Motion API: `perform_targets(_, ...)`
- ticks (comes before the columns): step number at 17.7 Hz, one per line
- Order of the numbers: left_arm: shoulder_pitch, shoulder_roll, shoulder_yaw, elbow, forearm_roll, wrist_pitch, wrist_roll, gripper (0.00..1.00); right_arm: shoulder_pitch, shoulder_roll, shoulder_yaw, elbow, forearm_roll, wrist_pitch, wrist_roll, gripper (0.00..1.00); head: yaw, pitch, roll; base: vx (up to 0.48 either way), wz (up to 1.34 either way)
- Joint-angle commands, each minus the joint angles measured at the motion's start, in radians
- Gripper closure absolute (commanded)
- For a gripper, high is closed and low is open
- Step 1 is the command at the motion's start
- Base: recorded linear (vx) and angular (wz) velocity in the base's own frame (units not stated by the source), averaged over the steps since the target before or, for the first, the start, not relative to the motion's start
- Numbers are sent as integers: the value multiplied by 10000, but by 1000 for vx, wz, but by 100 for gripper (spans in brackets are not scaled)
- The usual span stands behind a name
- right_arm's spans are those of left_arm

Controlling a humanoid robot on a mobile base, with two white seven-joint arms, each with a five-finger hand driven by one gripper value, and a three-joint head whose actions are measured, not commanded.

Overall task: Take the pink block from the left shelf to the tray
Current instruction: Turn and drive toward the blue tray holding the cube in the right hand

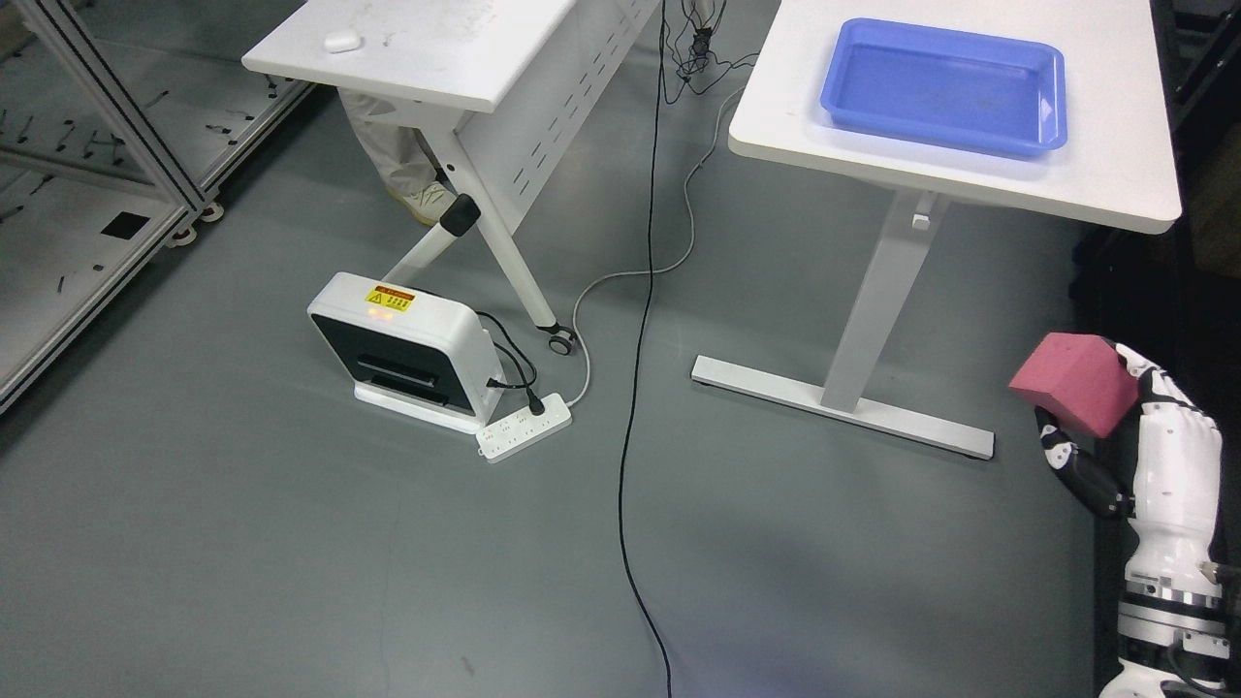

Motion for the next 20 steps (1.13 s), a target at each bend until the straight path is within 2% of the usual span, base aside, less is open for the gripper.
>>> perform_targets(1, 93, 175, 0, 0, -15, -8, -5, 0, 54, -7, -3, 2, 0, -4, 2, 99, 0, 0, 0, 299, -147)
perform_targets(20, 93, 175, 0, 0, -15, -8, -5, 0, 85, 39, 13, 2, 0, -4, 33, 99, 0, 0, 0, 254, -39)
